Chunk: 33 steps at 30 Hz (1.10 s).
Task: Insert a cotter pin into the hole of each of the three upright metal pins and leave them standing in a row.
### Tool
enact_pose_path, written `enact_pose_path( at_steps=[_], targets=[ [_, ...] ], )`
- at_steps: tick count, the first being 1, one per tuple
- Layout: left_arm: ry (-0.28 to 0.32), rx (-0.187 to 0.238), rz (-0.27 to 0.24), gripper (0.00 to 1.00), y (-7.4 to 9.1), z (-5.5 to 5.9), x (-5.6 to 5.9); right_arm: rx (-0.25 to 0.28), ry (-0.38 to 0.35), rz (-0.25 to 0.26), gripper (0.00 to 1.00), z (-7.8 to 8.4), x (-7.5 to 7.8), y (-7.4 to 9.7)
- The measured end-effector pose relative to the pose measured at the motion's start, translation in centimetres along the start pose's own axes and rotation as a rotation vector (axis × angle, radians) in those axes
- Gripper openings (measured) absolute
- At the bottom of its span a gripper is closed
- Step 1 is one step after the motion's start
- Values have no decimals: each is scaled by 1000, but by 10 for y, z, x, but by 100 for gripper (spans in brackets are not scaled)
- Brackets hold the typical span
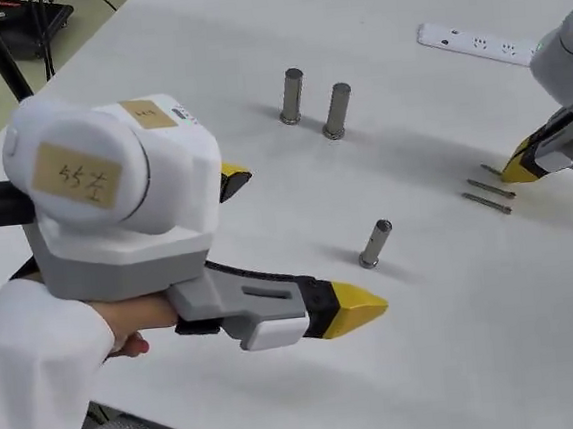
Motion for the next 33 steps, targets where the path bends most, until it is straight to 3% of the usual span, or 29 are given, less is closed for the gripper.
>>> enact_pose_path(
  at_steps=[6, 9, 15, 16, 18, 20, 25, 29, 33],
  targets=[
    [-5, 1, 2, 95, 0, -3, -2, -13, 18, 12, 0, -1, -1, 0],
    [-8, 3, 3, 95, -1, -4, -3, -6, -83, 18, 0, -1, 0, 0],
    [14, 17, -10, 94, -4, -5, -8, 22, -78, 28, 0, 2, 0, 1],
    [18, 25, -11, 94, -4, -6, -8, 23, -61, 36, 0, 2, -2, 1],
    [20, 37, -15, 93, -3, -8, -8, 18, 86, 53, 0, 0, -2, 2],
    [18, 37, -14, 93, -3, -9, -7, 6, 57, 56, 0, 0, -6, 2],
    [6, 42, -5, 92, -2, -11, -3, -1, 82, 56, 0, 0, -7, 7],
    [9, 55, 12, 92, 0, -13, 4, 35, 97, 72, 0, 1, -8, 16],
    [-4, 47, 22, 91, 1, -13, 9, 77, 147, 98, 0, -1, -22, 35]
  ],
)
Point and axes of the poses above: the centre of the closed fingertips' face, and the gripper's own axes: y roughly backward along the fingers, x roughly to its right, z roughly out of its underside, the point moved 9 cm from there along y, roughly backward along the fingers
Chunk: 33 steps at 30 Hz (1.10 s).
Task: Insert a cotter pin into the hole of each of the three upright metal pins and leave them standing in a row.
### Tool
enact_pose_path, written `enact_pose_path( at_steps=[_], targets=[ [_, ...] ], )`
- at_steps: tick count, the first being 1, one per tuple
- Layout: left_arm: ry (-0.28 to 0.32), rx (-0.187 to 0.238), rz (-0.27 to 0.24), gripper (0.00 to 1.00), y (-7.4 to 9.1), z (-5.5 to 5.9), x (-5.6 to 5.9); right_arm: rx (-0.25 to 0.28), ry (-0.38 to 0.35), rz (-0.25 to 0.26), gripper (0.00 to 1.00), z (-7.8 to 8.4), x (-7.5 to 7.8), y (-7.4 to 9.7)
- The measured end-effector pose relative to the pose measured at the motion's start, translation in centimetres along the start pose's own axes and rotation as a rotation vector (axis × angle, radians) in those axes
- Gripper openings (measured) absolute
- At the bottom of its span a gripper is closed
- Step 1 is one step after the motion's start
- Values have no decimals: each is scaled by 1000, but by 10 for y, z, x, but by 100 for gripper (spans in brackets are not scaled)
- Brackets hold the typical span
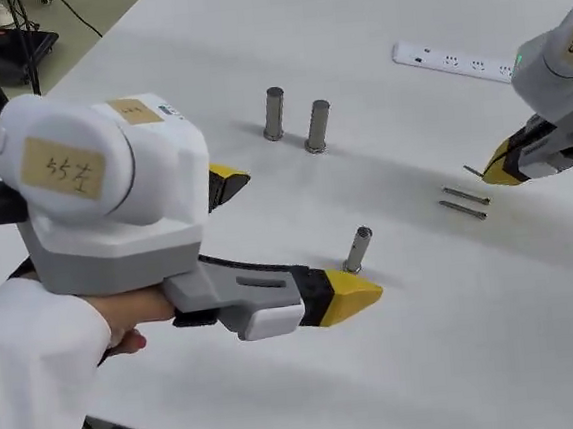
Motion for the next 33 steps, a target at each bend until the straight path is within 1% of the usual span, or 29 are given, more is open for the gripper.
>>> enact_pose_path(
  at_steps=[1, 3, 4, 5, 6, 7, 8, 9, 11, 12, 13, 14, 16, 18, 20, 22, 23, 24, 25, 27, 29, 30, 31, 33],
  targets=[
    [0, 1, 3, 91, 0, 0, 1, 27, 36, 9, 0, -3, -4, 5],
    [6, 4, 6, 90, 1, 0, 3, 53, 58, 23, 0, -5, -12, 17],
    [13, 16, 5, 89, 1, -1, 4, 71, 66, 30, 0, -7, -16, 24],
    [21, 32, 6, 89, 1, -2, 5, 84, 71, 35, 0, -6, -17, 26],
    [34, 48, 13, 88, 1, -4, 6, 104, 83, 44, 0, -8, -21, 31],
    [38, 54, 13, 86, 1, -5, 7, 119, 89, 52, 0, -9, -24, 35],
    [33, 62, 7, 85, 2, -6, 7, 127, 90, 57, 0, -10, -28, 39],
    [20, 76, 2, 83, 2, -9, 8, 161, 91, 68, 0, -12, -32, 42],
    [20, 81, 12, 84, 2, -13, 9, 209, 89, 78, 0, -16, -39, 49],
    [19, 82, 14, 83, 2, -14, 9, 223, 99, 87, 0, -18, -42, 52],
    [14, 82, 16, 83, 2, -16, 9, 234, 107, 96, 0, -20, -48, 56],
    [9, 82, 18, 82, 1, -17, 9, 255, 107, 107, 0, -23, -52, 60],
    [2, 75, 25, 81, 0, -20, 8, 280, 96, 123, 0, -26, -59, 66],
    [3, 62, 36, 79, -3, -22, 7, 311, 112, 147, 0, -29, -65, 71],
    [-3, 71, 50, 77, -5, -27, 6, 331, 122, 168, 0, -31, -72, 76],
    [15, 87, 67, 72, -8, -32, 6, 351, 140, 190, 0, -32, -79, 80],
    [23, 97, 79, 69, -9, -35, 7, 356, 148, 206, 0, -33, -82, 81],
    [30, 101, 95, 66, -11, -38, 7, 365, 164, 240, 0, -35, -83, 84],
    [36, 103, 102, 65, -13, -40, 7, 370, 192, 255, 0, -37, -87, 87],
    [36, 93, 125, 65, -17, -44, 8, 394, 187, 273, 0, -39, -93, 91],
    [31, 86, 149, 62, -21, -49, 9, 406, 201, 291, 0, -41, -100, 95],
    [32, 88, 155, 57, -22, -51, 13, 408, 204, 294, 0, -41, -101, 96],
    [48, 98, 181, 53, -25, -56, 15, 410, 223, 306, 0, -42, -104, 97],
    [72, 105, 204, 50, -31, -60, 14, 398, 237, 331, 0, -42, -108, 99]
  ],
)
Point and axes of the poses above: the centre of the closed fingertips' face, and the gripper's own axes: y roughly backward along the fingers, x roughly to its right, z roughly out of its underside, the point moved 9 cm from there along y, roughly backward along the fingers
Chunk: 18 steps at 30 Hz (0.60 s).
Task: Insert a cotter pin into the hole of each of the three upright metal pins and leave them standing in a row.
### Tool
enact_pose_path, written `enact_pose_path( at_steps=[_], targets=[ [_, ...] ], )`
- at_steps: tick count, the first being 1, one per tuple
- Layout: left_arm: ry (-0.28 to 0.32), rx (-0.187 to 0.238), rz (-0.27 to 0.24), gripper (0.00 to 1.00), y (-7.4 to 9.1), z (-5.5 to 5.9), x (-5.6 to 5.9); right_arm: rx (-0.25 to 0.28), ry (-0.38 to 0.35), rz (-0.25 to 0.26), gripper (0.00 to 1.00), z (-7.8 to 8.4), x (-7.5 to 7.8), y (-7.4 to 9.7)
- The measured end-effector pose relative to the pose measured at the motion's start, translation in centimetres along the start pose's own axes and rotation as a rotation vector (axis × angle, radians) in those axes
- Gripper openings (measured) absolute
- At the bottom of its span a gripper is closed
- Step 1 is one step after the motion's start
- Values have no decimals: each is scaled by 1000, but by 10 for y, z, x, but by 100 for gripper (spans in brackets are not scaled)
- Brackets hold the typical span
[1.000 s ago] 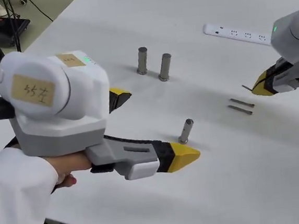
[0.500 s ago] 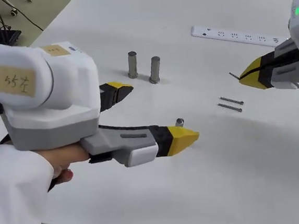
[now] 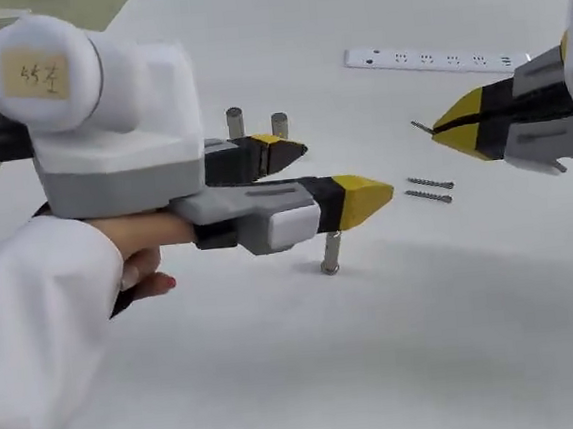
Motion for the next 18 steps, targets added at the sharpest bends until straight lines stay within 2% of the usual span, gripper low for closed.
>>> enact_pose_path(
  at_steps=[3, 5, 7, 8, 10, 12, 14, 18],
  targets=[
    [0, -12, 12, 45, -8, -2, -1, -11, 34, 17, 0, -2, -8, 3],
    [26, -25, 42, 40, -15, -3, 0, -3, 32, 20, 0, -3, -13, 6],
    [29, -16, 58, 34, -19, -5, 0, -3, 49, 25, 0, -5, -18, 9],
    [22, 3, 70, 31, -22, -7, 1, -8, 67, 30, 0, -6, -20, 10],
    [48, 13, 85, 29, -27, -9, 3, -19, 87, 42, 0, -8, -24, 13],
    [83, 4, 108, 27, -32, -10, 5, -14, 88, 43, 0, -10, -27, 14],
    [84, -6, 126, 22, -37, -10, 6, -6, 91, 51, 0, -12, -30, 16],
    [101, -29, 161, 14, -43, -8, 10, 22, 46, 52, 0, -15, -34, 20]
  ],
)
Point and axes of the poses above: the centre of the closed fingertips' face, and the gripper's own axes: y roughly backward along the fingers, x roughly to its right, z roughly out of its underside, the point moved 9 cm from there along y, roughly backward along the fingers
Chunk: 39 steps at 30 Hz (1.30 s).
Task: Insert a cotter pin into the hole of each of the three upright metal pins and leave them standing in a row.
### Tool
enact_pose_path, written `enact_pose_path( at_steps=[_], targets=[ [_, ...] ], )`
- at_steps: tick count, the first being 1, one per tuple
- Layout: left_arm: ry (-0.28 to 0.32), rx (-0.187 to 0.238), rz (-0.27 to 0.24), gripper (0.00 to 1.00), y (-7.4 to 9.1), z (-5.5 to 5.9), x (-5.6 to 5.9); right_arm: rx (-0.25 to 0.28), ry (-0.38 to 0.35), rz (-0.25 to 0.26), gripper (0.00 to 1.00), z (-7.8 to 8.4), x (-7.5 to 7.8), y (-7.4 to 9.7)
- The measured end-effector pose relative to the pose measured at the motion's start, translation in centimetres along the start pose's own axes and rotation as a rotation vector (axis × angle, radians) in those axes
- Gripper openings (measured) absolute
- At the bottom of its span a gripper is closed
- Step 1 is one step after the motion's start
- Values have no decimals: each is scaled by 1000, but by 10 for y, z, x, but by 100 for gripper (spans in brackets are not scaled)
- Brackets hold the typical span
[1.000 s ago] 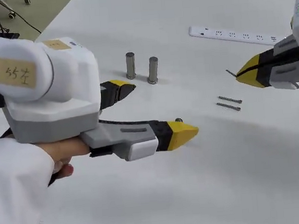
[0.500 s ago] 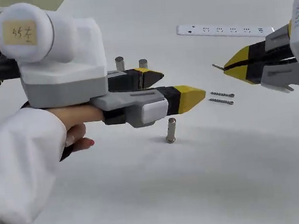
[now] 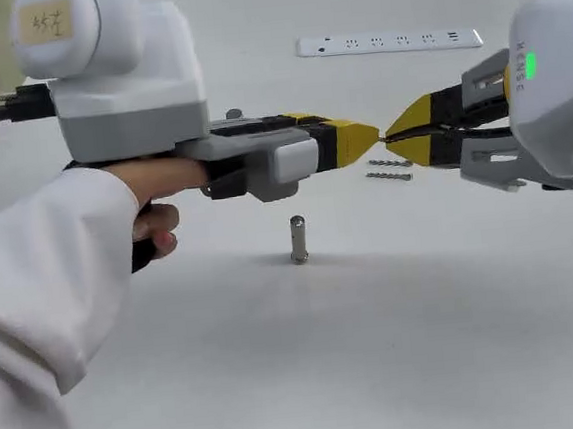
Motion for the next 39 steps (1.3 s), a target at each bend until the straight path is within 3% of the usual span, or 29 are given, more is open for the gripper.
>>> enact_pose_path(
  at_steps=[9, 29, 39],
  targets=[
    [28, -26, 46, 1, -5, 2, 3, 9, 22, 15, 0, -8, -6, 3],
    [16, -60, 67, 0, -7, 8, 17, 17, 17, 20, 0, -8, -6, 2],
    [15, -82, 69, 0, -7, 11, 17, 13, 25, 14, 0, -6, -9, 0]
  ],
)
Point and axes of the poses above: the centre of the closed fingertips' face, and the gripper's own axes: y roughly backward along the fingers, x roughly to its right, z roughly out of its underside, the point moved 9 cm from there along y, roughly backward along the fingers
